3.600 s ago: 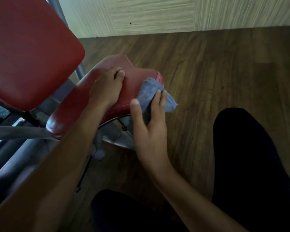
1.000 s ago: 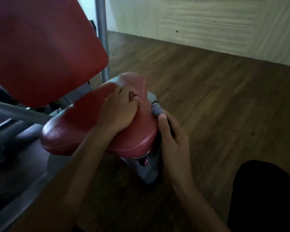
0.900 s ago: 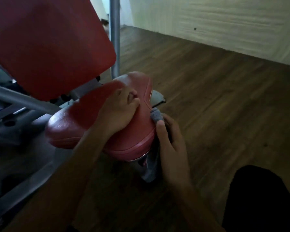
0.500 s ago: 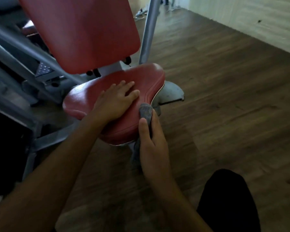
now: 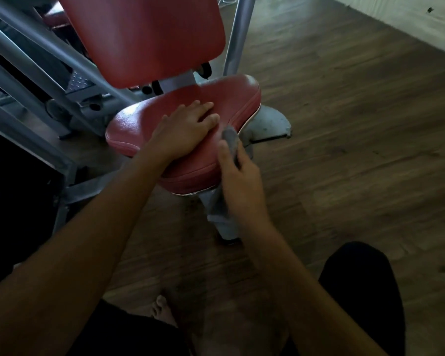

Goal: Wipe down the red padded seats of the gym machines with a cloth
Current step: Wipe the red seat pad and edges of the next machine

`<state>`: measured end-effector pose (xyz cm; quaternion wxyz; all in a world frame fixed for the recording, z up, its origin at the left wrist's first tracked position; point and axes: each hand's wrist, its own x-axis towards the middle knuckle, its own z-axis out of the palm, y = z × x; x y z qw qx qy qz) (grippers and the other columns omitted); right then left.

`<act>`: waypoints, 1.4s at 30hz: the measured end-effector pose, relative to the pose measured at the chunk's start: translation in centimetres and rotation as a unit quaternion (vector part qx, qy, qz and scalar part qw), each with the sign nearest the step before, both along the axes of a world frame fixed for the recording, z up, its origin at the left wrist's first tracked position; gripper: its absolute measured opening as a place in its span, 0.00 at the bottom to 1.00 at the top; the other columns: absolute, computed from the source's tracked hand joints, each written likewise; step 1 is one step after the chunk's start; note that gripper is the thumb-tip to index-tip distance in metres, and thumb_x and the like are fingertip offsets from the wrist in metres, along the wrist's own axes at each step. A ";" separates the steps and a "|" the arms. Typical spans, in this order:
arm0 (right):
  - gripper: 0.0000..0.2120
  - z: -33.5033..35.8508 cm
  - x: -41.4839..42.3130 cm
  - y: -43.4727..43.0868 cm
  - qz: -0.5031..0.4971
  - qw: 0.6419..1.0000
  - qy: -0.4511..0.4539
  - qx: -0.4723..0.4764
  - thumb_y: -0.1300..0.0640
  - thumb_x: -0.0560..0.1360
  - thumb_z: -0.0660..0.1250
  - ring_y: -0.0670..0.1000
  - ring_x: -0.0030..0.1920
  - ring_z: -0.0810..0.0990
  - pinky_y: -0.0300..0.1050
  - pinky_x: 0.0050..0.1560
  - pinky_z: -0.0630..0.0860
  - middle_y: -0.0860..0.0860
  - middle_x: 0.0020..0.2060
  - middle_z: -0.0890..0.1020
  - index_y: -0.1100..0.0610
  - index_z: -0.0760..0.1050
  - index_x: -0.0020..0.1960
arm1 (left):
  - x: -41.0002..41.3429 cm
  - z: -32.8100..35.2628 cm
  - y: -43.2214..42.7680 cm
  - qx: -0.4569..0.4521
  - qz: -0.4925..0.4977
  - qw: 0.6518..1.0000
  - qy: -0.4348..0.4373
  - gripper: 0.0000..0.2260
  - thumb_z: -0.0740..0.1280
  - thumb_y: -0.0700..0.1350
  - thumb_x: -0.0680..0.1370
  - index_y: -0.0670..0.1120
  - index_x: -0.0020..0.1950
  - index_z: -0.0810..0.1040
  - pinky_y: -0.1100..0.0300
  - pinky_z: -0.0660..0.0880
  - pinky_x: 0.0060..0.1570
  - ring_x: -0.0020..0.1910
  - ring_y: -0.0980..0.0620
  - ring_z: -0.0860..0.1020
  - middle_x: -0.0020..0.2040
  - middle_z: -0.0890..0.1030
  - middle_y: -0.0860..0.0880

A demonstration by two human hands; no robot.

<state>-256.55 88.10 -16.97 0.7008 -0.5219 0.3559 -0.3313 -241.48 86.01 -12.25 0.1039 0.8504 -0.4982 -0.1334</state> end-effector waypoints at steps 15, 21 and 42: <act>0.28 -0.3 -0.9 0.7 0.033 0.999 -0.023 0.013 0.35 0.78 0.60 0.45 0.64 0.77 0.51 0.67 0.74 0.46 0.67 0.77 0.42 0.65 0.75 | 0.2 -0.1 -0.1 -0.009 -0.001 1.000 -0.005 0.24 0.53 0.60 0.84 0.57 0.80 0.60 0.41 0.46 0.77 0.81 0.49 0.52 0.82 0.56 0.52; 0.29 0.6 1.5 -3.4 0.014 0.999 -0.023 0.046 0.37 0.80 0.59 0.47 0.63 0.75 0.48 0.64 0.75 0.50 0.70 0.73 0.46 0.61 0.78 | 0.2 -0.2 -0.3 -0.017 -0.002 1.000 -0.011 0.24 0.54 0.59 0.84 0.55 0.80 0.61 0.40 0.49 0.77 0.80 0.47 0.53 0.81 0.57 0.50; 0.32 -0.3 2.9 -4.9 0.019 0.999 0.010 0.040 0.34 0.79 0.55 0.55 0.68 0.73 0.57 0.68 0.72 0.54 0.73 0.69 0.44 0.54 0.79 | 0.1 -0.2 -0.1 -0.007 -0.004 1.000 -0.020 0.23 0.52 0.59 0.84 0.57 0.80 0.60 0.41 0.47 0.77 0.80 0.50 0.53 0.81 0.56 0.52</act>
